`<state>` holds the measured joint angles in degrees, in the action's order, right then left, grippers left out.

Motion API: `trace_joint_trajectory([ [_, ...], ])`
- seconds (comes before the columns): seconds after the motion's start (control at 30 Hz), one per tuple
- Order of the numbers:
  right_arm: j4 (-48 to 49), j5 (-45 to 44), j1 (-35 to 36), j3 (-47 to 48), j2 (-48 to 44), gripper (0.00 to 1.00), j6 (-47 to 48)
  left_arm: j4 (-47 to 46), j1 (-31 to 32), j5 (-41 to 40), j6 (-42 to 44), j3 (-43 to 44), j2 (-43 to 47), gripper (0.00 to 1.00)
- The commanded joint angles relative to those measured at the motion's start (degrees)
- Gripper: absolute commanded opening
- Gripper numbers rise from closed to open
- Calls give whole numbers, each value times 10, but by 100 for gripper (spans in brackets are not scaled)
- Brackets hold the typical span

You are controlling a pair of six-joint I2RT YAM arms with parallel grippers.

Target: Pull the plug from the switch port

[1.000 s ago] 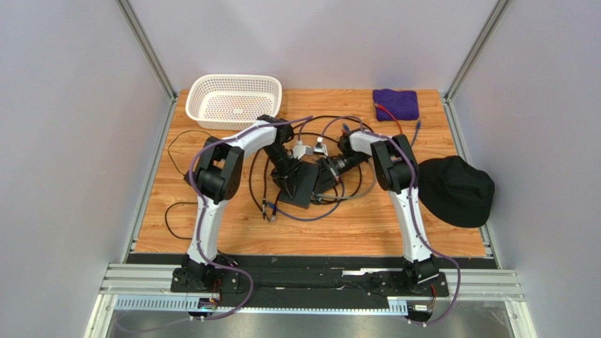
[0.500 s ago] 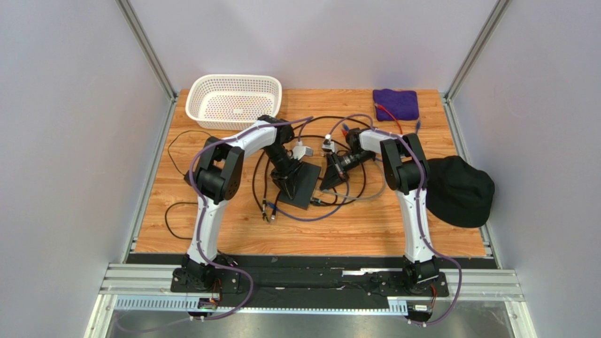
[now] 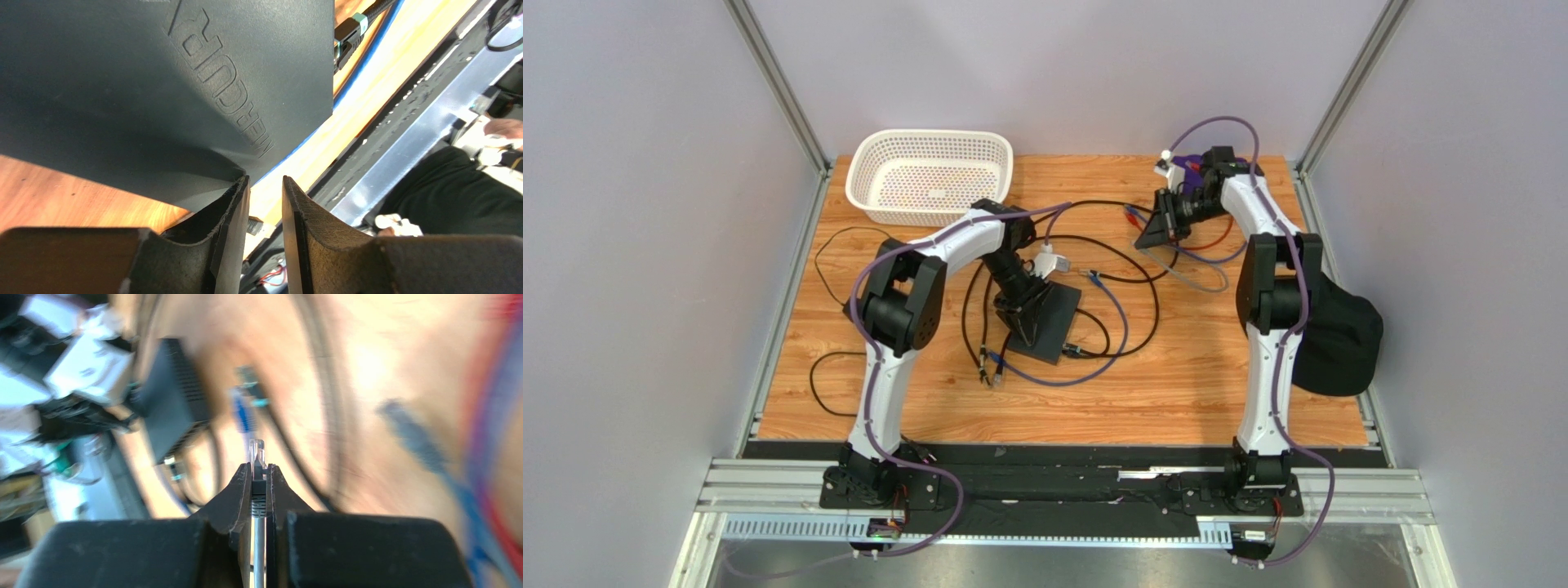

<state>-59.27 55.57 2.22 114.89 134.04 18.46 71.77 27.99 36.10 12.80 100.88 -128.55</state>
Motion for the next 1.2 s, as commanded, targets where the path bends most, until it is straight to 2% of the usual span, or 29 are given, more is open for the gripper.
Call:
trace_joint_trajectory([
  [0.0,35,-132,-17,45,0,4,-6,-53,-2,-63,48,-2,20,38],
  [0.07,55,-184,-17,55,3,20,-31,-52,-2,-62,49,-1,23,39],
  [0.13,54,-155,-17,56,-4,35,-33,-51,-2,-63,50,-5,31,40],
  [0.2,56,-146,-13,42,-30,43,-33,-47,-2,-67,54,-9,40,41],
  [0.23,57,-137,-10,40,-39,56,-35,-45,-3,-68,54,-14,44,41],
  [0.37,86,-122,-17,33,-114,70,-69,-44,-7,-88,49,-16,60,42],
  [0.4,114,-133,-17,-13,-173,72,-84,-46,-8,-91,46,-16,73,43],
  [0.47,248,-136,-17,-89,-246,80,-96,-56,-7,-97,30,-14,88,46],
  [0.5,298,-112,-16,-183,-309,100,-117,-59,-7,-97,27,-14,102,47],
  [0.53,405,-92,-17,-226,-336,100,-141,-65,-7,-100,23,-16,108,47],
  [0.57,455,-74,-16,-271,-357,100,-178,-68,-7,-105,16,-18,112,48],
  [0.63,485,-11,-9,-323,-368,100,-241,-73,-8,-117,11,-24,116,50],
  [0.67,465,36,-6,-323,-347,100,-236,-73,-8,-118,8,-26,113,50],
  [0.7,443,132,-1,-322,-331,91,-224,-75,-8,-119,6,-28,110,50],
  [0.73,363,149,5,-311,-315,86,-169,-74,-8,-116,8,-29,106,50],
  [0.83,163,150,46,-288,-259,83,-26,-81,-9,-110,5,-25,88,51],
  [0.87,139,147,69,-291,-243,83,35,-83,-9,-107,4,-24,82,51],
  [0.97,109,132,112,-309,-223,82,75,-85,-9,-104,0,-9,68,51],
  [1.17,104,144,149,-316,-172,80,75,-78,-9,-90,-3,14,48,50],
])
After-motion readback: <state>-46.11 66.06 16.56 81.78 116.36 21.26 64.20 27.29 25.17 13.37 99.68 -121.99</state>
